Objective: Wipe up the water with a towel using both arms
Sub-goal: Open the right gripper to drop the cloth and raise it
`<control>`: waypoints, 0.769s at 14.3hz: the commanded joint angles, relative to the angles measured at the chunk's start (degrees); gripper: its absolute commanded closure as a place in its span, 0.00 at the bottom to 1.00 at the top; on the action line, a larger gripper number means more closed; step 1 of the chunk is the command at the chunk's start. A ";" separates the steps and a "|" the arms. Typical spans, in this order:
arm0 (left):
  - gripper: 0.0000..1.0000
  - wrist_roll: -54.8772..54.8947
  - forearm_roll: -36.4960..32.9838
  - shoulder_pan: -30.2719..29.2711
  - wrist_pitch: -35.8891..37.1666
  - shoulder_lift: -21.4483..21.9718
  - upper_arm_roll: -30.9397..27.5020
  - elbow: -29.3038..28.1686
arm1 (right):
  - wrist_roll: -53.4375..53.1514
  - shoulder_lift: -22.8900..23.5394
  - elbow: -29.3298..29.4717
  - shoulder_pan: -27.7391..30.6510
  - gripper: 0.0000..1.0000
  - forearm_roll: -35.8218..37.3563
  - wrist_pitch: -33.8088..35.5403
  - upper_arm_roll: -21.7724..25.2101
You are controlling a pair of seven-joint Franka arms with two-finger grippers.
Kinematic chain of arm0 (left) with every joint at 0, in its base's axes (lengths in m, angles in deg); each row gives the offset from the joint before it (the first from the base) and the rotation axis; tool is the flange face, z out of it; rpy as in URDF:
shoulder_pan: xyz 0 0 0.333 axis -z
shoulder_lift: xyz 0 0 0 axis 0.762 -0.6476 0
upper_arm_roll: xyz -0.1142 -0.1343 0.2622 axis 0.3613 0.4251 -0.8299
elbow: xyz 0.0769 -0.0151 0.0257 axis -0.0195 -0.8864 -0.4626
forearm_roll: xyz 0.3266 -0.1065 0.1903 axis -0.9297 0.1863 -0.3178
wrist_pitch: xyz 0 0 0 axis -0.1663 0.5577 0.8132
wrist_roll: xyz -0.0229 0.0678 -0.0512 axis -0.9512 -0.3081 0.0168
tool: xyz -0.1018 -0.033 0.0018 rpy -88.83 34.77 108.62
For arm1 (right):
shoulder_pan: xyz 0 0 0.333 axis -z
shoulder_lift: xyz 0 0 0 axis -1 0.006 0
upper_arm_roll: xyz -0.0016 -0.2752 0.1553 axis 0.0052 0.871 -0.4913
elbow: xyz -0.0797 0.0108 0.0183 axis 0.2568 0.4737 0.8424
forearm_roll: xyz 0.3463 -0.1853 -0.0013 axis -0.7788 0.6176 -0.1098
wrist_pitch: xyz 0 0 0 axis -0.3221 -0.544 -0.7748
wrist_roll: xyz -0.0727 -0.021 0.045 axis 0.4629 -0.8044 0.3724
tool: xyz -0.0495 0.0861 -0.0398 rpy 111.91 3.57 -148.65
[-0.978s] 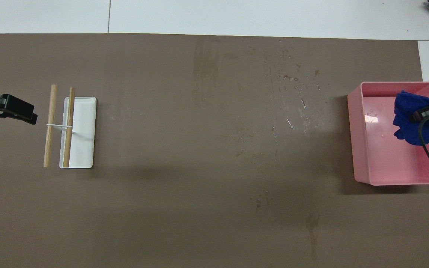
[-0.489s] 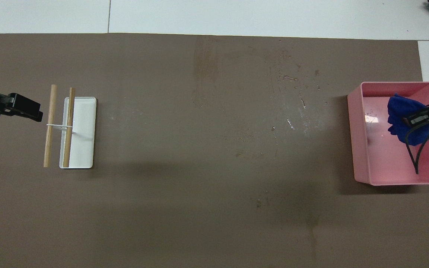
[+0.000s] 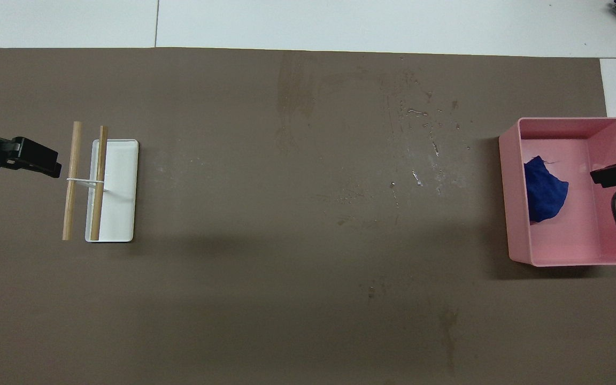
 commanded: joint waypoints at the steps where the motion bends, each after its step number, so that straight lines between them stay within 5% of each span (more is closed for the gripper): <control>1: 0.00 -0.36 -1.07 -0.98 -1.31 1.75 0.70 -2.17 | -3.81 -4.37 -0.36 0.12 0.00 -3.64 4.24 -2.15; 6: 0.00 -0.36 -1.07 -0.98 -1.31 1.75 0.70 -2.17 | -16.66 -5.70 -0.28 0.29 0.00 -3.65 10.24 -4.27; 11: 0.00 -0.36 -1.07 -0.98 -1.31 1.75 0.70 -2.26 | -19.30 -4.56 2.17 -1.72 0.00 -2.25 6.02 -5.76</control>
